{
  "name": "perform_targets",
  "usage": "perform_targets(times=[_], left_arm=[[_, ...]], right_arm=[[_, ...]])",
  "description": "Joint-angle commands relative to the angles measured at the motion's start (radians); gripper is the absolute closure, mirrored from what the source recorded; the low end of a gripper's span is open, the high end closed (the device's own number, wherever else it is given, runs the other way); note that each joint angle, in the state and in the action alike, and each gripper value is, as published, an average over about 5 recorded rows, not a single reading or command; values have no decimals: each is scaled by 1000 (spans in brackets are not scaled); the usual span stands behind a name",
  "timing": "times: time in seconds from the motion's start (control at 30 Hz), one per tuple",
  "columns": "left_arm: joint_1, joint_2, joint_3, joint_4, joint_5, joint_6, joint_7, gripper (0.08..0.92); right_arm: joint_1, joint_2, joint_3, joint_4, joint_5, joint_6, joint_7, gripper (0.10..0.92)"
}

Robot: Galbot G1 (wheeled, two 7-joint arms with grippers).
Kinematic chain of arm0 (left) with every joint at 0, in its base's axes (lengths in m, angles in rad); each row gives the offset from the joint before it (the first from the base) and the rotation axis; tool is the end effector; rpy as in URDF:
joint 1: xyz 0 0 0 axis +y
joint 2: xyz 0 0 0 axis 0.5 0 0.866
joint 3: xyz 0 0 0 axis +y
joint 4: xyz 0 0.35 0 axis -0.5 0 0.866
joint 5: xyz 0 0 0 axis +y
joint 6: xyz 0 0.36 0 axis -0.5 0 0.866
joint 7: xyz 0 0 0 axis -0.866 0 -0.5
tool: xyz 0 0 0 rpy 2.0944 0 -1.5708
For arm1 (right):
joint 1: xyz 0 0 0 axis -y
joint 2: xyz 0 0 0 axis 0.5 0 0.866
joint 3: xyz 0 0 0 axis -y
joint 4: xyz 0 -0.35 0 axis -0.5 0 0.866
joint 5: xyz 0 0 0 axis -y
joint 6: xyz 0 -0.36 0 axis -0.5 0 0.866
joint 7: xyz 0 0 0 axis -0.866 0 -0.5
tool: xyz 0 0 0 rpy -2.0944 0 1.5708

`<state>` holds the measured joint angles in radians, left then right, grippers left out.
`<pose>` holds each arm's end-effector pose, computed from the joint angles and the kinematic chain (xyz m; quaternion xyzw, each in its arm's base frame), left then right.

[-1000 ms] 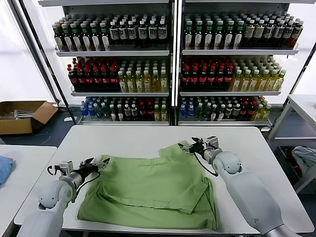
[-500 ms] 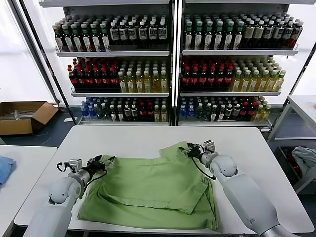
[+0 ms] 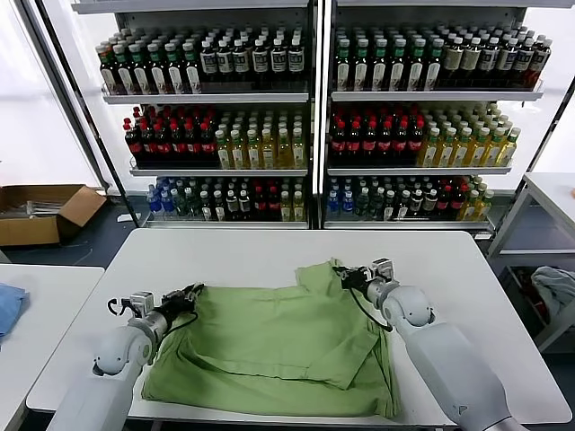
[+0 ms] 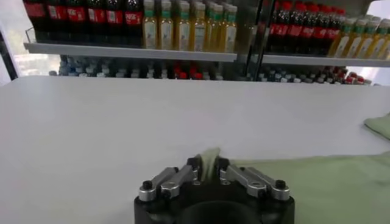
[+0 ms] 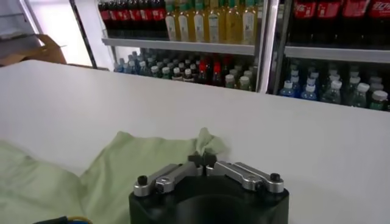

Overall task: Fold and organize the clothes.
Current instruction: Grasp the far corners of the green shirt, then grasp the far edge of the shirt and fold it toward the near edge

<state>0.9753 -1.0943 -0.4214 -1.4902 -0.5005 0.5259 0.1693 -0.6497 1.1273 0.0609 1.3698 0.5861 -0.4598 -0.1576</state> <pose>0.3814 0.1413 -0.3270 -0.1089 -0.9531 0.0256 0.2814 0.4647 -0.0388 -0.2915 0.2312 -0.9457 0.0027 0.2283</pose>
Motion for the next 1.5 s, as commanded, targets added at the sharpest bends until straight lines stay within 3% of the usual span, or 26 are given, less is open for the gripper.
perform_targets(times=[0.03,0.13,0.5,0.87,1.2,1.5], left_arm=[[16,20,-17,-70,-1,-14,-13,871],[37,28,-36,-122,-12,-20,-25,905],[178,44,-146,-357,-78,-31,-62,907],[463,30,-274,-570,-57,31,-93,907],[653,-35,-312,-640,44,37,-58,907],[696,-53,-330,-648,101,41,-34,907]], right_arm=[[-51,-22,45,166,64,3,26,919],[-86,-37,71,233,79,0,38,919],[-323,-98,209,497,99,-9,64,919],[-720,-94,415,768,33,2,73,919],[-1046,-14,505,887,-117,78,66,919],[-1095,22,511,863,-140,134,69,892]])
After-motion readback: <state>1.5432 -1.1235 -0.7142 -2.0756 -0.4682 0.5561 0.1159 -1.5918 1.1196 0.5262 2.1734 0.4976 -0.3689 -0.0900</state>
